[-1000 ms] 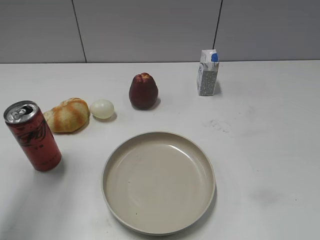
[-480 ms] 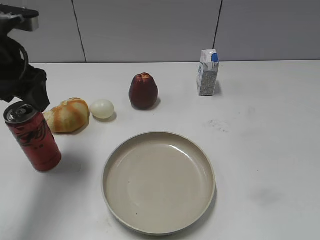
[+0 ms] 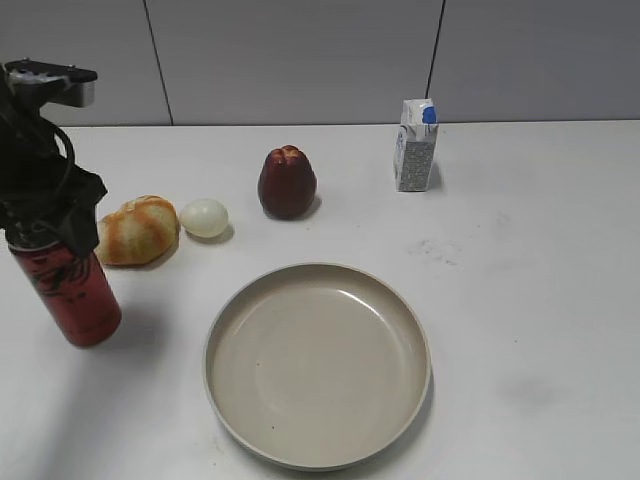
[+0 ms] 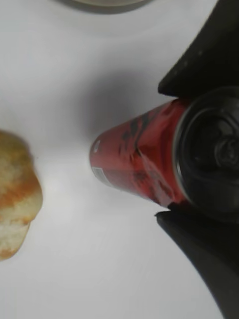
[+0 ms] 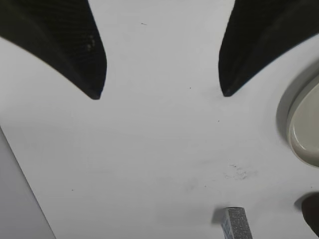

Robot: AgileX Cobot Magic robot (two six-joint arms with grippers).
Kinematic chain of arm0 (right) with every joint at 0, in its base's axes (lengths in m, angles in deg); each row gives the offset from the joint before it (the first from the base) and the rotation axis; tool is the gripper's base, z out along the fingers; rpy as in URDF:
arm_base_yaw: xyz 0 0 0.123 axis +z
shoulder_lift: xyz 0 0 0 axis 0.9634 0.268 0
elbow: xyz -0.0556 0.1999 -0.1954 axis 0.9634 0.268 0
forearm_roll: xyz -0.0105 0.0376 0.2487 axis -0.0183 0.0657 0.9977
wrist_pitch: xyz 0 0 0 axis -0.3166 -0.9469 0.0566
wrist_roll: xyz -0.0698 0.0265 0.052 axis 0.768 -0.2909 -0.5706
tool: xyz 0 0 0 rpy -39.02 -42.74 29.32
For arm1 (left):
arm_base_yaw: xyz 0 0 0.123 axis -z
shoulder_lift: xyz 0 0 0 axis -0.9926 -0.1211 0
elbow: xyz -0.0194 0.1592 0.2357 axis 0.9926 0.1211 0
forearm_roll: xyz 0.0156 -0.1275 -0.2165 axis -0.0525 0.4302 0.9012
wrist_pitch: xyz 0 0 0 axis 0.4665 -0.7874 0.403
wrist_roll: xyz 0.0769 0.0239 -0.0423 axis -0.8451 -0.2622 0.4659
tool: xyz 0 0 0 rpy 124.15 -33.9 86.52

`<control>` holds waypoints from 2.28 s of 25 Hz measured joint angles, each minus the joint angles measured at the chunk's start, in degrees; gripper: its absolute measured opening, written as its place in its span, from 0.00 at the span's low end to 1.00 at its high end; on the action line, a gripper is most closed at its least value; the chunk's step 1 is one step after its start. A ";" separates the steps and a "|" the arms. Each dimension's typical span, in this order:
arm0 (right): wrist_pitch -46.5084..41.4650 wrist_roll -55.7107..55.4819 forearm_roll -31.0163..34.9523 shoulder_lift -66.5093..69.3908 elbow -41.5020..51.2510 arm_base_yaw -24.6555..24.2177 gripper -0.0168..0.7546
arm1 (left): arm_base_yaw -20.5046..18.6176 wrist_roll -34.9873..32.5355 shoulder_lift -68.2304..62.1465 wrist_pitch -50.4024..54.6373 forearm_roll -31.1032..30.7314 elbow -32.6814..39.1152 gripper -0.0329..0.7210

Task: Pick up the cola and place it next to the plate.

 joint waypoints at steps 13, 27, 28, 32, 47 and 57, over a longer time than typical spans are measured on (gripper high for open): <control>0.00 0.00 0.00 0.00 0.00 0.00 0.71 | 8.32 0.47 -6.07 6.07 3.15 -26.82 0.73; 0.00 0.00 0.00 0.00 0.00 0.00 0.71 | 17.66 0.61 -28.00 6.12 5.47 -46.67 0.73; 0.00 0.00 0.00 0.00 0.00 0.00 0.71 | 17.72 0.61 -28.74 6.12 5.39 -46.67 0.73; 0.00 0.00 0.00 0.00 0.00 0.00 0.71 | 17.72 0.61 -30.21 6.30 5.39 -46.67 0.73; 0.00 0.00 0.00 0.00 0.00 0.00 0.71 | 17.66 0.66 -26.18 6.10 6.93 -49.96 0.90; 0.00 0.00 0.00 0.00 0.00 0.00 0.71 | 6.28 0.66 -1.97 5.93 0.95 -43.07 0.88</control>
